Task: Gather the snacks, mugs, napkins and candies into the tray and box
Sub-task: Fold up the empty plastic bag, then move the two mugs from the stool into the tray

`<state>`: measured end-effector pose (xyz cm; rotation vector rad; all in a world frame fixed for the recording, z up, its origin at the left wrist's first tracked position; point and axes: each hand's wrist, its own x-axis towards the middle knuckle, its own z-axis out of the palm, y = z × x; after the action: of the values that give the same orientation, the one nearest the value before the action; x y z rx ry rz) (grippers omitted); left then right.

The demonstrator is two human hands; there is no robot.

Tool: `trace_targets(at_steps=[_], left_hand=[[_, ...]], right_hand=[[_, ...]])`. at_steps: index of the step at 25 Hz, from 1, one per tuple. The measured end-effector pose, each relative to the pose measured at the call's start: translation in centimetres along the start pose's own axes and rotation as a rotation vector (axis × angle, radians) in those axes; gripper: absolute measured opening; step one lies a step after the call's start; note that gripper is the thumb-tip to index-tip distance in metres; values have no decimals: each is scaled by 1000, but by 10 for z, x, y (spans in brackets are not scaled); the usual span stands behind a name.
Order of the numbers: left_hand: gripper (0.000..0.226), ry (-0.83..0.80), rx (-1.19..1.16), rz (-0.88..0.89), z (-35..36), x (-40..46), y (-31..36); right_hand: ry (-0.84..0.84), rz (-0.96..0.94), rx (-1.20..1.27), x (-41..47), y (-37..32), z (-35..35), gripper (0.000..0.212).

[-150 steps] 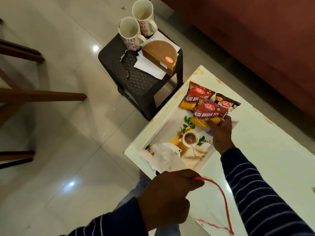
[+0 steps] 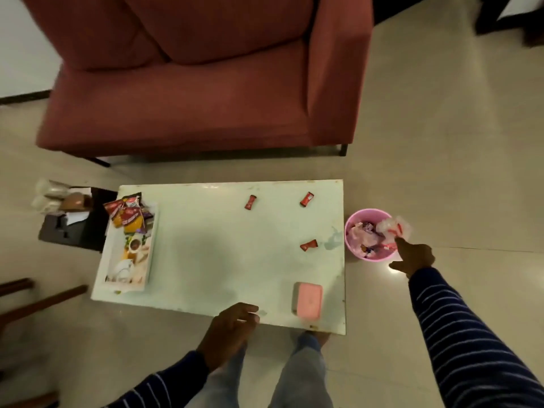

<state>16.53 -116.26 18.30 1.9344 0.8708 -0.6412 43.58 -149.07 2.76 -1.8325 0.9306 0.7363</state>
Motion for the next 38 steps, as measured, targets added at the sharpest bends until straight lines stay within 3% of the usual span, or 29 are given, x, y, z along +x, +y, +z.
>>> trace_targets(at_steps=[3,6,15,18,21,28,33,38], left_hand=[[21,76,36,-42,-18,-2,-33],[18,78,16,-36,-23,-8,-53],[11,8,-78,121,-74,-44,-59],[13,50,-85,186,-133,-53,-81],[16,113,-101,260,-204,-52,-121],[24,290,161,439,-359,-56,-232],[20,423,40,410,-428,-58,-281],[13,464,-18,344,-451,-54,-308]], right_hand=[[-27,60,8,5,-4,7,45],[-43,38,-53,-29,4,3,32],[-99,-165,-242,-160,41,38,22],[-116,-260,-222,-209,40,84,14],[-107,-349,-257,-257,29,148,27],[-100,-559,-242,-387,8,320,18],[-201,-727,-302,-452,-10,401,16],[-261,-815,-374,-470,-41,445,14]])
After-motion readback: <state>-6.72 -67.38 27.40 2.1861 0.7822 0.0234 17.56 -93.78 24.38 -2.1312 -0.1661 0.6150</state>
